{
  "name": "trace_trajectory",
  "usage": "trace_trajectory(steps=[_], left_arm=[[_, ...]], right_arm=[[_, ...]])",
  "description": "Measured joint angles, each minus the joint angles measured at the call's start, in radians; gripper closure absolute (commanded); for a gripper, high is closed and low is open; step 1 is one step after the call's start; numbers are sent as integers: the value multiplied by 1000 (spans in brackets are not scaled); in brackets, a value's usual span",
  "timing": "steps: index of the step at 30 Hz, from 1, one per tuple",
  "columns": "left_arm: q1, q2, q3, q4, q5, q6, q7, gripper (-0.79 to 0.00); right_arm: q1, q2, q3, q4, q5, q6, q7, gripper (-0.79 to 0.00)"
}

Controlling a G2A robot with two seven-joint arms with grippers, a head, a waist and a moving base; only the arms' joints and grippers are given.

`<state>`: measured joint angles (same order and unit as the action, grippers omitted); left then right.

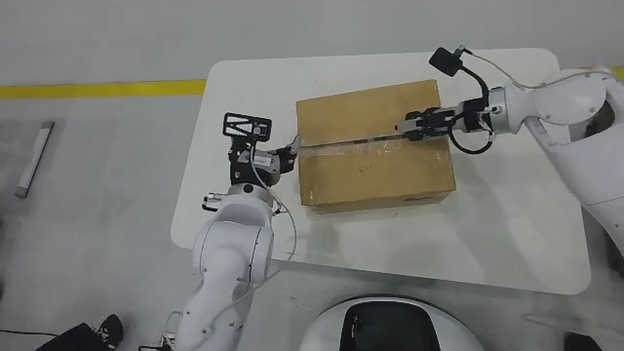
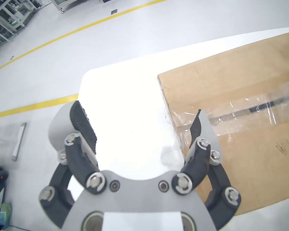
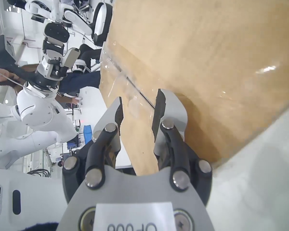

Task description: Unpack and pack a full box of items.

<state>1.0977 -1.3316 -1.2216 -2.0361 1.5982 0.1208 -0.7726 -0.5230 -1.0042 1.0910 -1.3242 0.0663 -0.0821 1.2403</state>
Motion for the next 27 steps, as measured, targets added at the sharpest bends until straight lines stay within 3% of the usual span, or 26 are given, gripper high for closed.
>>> trace_trajectory(steps=[9,13,17,27], left_arm=[[17,-2,-22,-14,-7,-23,3,-785],[22,-4,-29,-18,-9,-33,5,-785],[27,-5,-34,-23,-15,-44,6,-785],[35,-9,-37,-26,-22,-62,13,-785]], right_arm=[[67,-19,-86,42,-53,-15,17,-249],[83,-24,-108,49,-73,-17,14,-151],[92,-27,-126,49,-93,-11,15,0],[107,-23,-124,37,-136,-6,18,0]])
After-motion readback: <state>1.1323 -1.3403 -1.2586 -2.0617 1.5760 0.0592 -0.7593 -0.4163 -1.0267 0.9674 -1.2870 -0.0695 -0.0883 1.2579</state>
